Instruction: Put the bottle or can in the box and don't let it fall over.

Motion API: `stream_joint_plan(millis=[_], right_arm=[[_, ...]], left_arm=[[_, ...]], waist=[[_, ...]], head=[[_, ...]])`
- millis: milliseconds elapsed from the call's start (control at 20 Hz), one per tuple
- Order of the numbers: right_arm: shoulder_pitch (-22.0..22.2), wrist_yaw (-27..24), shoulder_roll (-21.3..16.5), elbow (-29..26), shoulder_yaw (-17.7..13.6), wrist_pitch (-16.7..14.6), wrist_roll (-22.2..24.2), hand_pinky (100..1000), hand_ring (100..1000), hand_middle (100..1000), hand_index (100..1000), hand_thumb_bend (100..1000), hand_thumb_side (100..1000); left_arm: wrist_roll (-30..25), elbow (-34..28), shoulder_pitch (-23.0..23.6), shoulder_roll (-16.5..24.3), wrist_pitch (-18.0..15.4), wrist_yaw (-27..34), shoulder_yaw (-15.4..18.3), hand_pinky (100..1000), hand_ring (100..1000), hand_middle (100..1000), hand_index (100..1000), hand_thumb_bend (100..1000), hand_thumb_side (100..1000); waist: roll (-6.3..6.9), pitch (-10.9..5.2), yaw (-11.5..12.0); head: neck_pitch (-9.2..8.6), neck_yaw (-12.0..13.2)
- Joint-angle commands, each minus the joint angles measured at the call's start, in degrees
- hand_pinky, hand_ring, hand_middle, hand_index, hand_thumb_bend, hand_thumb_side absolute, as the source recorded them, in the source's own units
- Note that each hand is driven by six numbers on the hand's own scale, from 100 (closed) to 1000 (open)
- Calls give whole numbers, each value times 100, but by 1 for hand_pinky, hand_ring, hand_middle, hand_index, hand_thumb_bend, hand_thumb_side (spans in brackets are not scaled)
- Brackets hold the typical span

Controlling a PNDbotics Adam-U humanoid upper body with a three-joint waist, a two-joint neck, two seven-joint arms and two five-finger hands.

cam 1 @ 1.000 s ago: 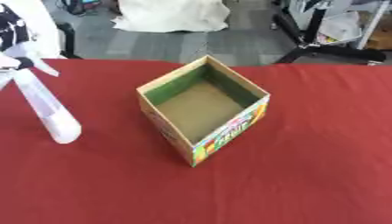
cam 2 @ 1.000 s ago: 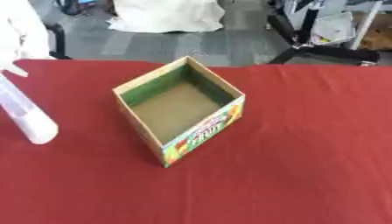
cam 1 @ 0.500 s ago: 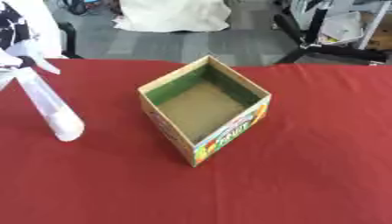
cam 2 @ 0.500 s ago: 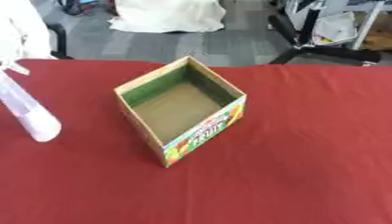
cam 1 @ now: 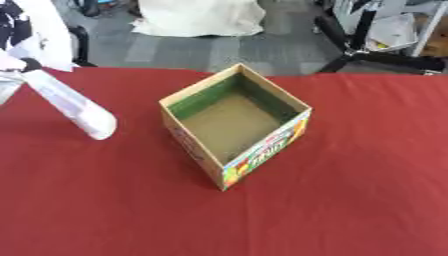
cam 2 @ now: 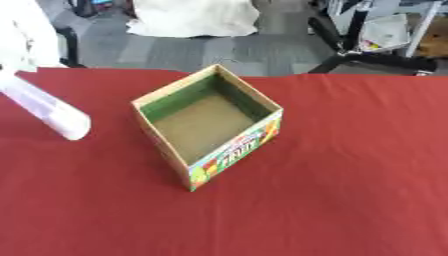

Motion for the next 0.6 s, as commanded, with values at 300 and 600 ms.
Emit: stream_joint_plan(millis=[300,600], right_arm=[[-89,-12,-188,-30,-67,-5,-11,800,713,680,803,484,425],[-98,-17,-196,-24,-62,-5,-12,801,712,678,802,487,425]], left_arm=[[44,-58,-199,143,20,-15,17,442,274,353,378,318,100],[36,-71,-297,104,23,-59,-16,414,259,344,366,321,100]], waist=[[10,-155,-1],[29,-186,-4]], head=[[-9,25],[-3,32]])
